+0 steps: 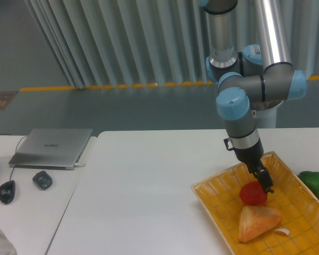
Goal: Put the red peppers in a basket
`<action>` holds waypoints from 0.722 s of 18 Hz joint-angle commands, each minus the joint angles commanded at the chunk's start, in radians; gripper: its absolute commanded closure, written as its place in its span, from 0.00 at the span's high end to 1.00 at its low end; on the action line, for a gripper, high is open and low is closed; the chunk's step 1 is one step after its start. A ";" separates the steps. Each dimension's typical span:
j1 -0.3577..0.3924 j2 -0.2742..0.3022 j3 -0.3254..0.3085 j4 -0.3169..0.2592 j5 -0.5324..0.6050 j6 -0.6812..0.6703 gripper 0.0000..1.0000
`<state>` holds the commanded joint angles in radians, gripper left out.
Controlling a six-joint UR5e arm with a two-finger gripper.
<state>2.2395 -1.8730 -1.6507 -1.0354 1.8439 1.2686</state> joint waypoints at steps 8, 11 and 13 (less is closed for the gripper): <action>0.158 -0.017 0.161 -0.152 -0.110 0.227 1.00; 0.239 -0.018 0.190 -0.167 -0.210 0.400 1.00; 0.279 -0.023 0.192 -0.172 -0.267 0.472 1.00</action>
<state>2.5186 -1.8960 -1.4588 -1.2072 1.5772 1.7407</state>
